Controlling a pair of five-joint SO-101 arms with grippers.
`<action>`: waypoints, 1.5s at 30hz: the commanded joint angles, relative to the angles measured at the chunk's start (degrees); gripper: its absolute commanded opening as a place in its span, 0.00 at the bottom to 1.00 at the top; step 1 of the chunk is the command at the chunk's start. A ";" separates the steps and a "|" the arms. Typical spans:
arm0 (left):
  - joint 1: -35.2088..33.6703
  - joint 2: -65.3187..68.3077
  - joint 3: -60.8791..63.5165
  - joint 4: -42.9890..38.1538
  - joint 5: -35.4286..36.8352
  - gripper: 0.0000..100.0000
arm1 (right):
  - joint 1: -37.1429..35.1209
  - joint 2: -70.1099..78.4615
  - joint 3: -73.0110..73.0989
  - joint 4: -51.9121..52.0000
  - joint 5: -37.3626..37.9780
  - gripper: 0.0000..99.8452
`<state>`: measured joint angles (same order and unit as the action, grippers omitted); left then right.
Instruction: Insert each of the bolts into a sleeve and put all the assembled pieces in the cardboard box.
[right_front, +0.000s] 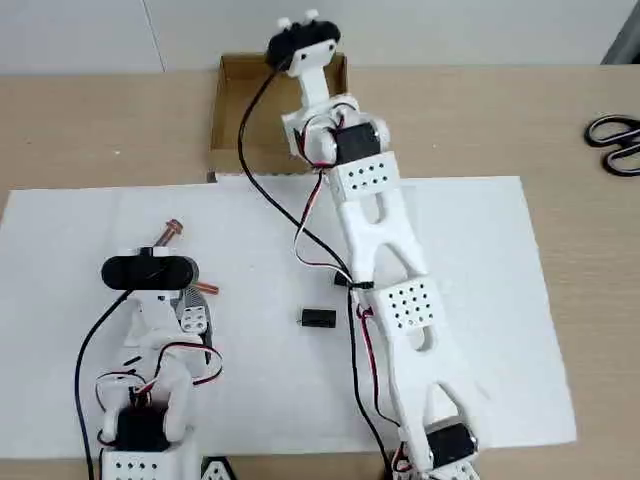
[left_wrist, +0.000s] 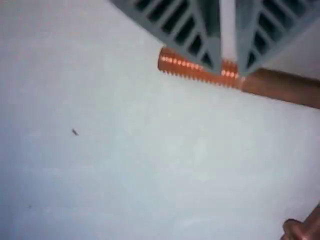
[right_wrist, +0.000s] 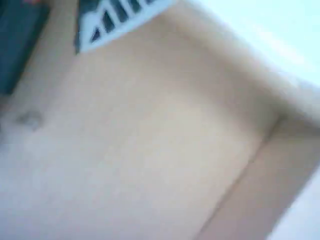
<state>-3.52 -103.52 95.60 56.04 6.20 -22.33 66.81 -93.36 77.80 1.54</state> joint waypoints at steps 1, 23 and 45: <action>-0.18 -0.62 -0.31 -1.58 0.18 0.01 | 0.04 -7.96 -2.99 10.68 0.35 0.19; 0.09 -0.62 -0.31 -1.58 -0.09 0.01 | -1.63 -38.37 36.31 22.20 15.91 0.19; -0.18 -0.62 -0.31 -1.41 0.00 0.01 | -9.54 -69.67 91.78 20.35 38.15 0.19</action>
<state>-3.52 -103.52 95.60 56.04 6.20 -31.65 0.35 -2.90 99.08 38.64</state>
